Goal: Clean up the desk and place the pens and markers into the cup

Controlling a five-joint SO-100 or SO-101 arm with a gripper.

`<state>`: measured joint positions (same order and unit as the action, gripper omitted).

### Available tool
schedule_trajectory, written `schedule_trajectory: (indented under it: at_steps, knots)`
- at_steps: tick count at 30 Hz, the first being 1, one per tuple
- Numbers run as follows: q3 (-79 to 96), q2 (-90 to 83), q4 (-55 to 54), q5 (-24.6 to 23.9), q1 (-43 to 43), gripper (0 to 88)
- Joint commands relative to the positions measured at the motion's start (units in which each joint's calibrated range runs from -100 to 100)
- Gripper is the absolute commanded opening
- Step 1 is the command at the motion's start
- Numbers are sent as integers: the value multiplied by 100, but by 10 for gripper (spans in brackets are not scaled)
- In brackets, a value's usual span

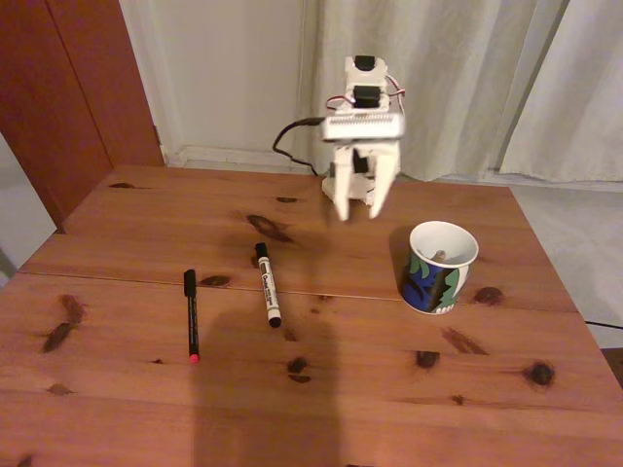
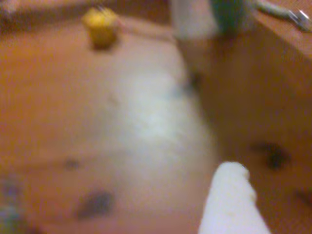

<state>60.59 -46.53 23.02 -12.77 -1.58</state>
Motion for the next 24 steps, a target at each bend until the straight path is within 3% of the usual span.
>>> schedule_trajectory:
  at_steps: [1, 16, 24]
  knots:
    - [-748, 594, 567, 329, 483, 151]
    - [-3877, 4020, 2545, 1555, 1448, 151]
    - [-4463, 5112, 3027, 2157, 1641, 151]
